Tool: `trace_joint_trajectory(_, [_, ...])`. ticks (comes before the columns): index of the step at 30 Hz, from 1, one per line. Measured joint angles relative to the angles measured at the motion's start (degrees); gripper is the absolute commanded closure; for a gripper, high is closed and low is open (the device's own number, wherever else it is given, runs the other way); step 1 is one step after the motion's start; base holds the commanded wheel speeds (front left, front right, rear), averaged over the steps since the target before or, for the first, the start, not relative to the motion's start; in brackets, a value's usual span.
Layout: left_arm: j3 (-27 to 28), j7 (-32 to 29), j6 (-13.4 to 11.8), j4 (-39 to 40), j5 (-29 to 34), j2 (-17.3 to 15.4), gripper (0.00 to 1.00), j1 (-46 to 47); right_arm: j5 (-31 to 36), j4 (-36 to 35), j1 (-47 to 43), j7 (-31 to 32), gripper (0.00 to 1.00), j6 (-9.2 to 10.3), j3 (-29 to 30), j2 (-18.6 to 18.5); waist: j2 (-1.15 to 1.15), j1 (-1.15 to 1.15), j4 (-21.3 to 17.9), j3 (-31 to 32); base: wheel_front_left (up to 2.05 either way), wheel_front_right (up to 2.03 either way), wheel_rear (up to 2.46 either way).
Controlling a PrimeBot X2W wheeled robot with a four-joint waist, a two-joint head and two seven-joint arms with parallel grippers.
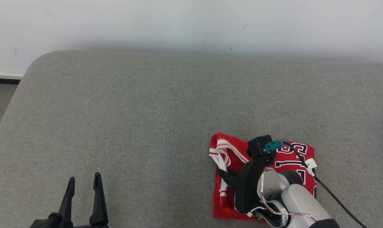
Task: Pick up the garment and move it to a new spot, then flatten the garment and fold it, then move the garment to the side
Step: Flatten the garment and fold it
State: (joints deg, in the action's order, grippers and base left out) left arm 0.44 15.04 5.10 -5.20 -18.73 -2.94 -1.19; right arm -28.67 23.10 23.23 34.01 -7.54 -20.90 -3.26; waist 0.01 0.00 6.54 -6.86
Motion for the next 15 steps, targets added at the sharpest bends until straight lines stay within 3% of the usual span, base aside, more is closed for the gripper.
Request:
trace_joint_trajectory(8, [0.9,0.0,0.5,-0.6,-0.1,0.0,0.0,0.0,-4.6,-2.7,1.4,-5.8,0.0,0.0,-0.1,0.3,0.0,0.0,-0.5,0.6,0.0,0.0,0.0])
trace_joint_trajectory(15, [1.8,0.0,1.0,-0.7,0.1,0.0,0.0,-0.2,-2.9,-7.2,2.0,-12.9,0.0,0.0,4.5,-1.3,0.0,0.0,-1.6,2.0,0.0,0.0,0.0])
